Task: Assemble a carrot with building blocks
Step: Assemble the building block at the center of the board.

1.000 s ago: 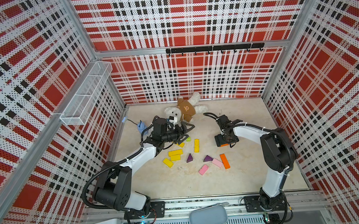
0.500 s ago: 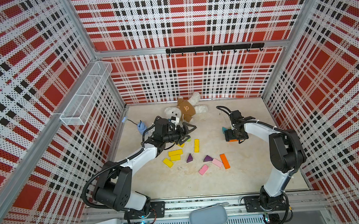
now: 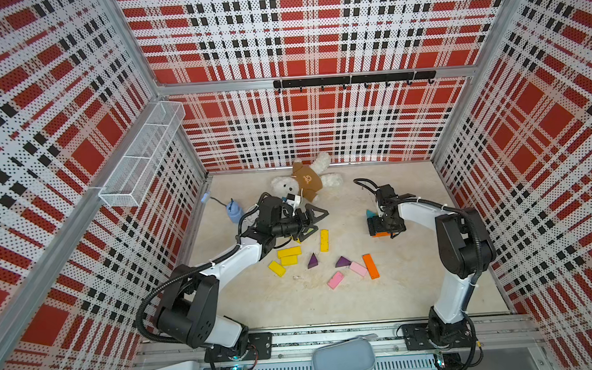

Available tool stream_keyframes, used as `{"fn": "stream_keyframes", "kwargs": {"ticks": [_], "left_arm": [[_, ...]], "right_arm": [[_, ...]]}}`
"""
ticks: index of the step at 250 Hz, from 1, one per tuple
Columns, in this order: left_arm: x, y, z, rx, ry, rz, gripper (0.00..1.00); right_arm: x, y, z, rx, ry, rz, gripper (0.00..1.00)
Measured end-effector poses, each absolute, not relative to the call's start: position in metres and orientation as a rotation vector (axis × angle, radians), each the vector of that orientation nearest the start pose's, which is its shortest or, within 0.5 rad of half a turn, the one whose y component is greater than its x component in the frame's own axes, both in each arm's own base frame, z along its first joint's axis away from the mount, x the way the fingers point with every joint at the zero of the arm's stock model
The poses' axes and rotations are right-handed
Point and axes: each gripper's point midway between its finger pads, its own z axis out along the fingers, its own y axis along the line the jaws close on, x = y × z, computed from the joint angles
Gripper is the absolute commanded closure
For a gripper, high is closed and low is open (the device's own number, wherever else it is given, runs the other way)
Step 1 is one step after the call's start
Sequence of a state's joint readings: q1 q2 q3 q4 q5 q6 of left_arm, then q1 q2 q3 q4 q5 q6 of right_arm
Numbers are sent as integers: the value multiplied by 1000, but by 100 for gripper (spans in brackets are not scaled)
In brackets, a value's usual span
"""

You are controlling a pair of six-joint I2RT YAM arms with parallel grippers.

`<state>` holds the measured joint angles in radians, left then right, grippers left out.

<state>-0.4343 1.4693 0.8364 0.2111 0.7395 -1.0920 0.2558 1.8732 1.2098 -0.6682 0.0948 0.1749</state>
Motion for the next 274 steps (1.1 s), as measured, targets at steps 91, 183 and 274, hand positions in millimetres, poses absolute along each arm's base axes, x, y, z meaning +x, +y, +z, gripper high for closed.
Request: {"fn": "stream_keyframes", "kwargs": {"ticks": [91, 183, 274], "left_arm": [[323, -278, 196, -188, 2304, -1635, 1], [323, -279, 194, -189, 2310, -1637, 1], [323, -279, 195, -182, 2305, -1642, 1]], "right_arm": [[381, 76, 20, -75, 2893, -49, 12], [384, 75, 20, -67, 2892, -43, 11], [391, 77, 20, -66, 2881, -39, 10]]}}
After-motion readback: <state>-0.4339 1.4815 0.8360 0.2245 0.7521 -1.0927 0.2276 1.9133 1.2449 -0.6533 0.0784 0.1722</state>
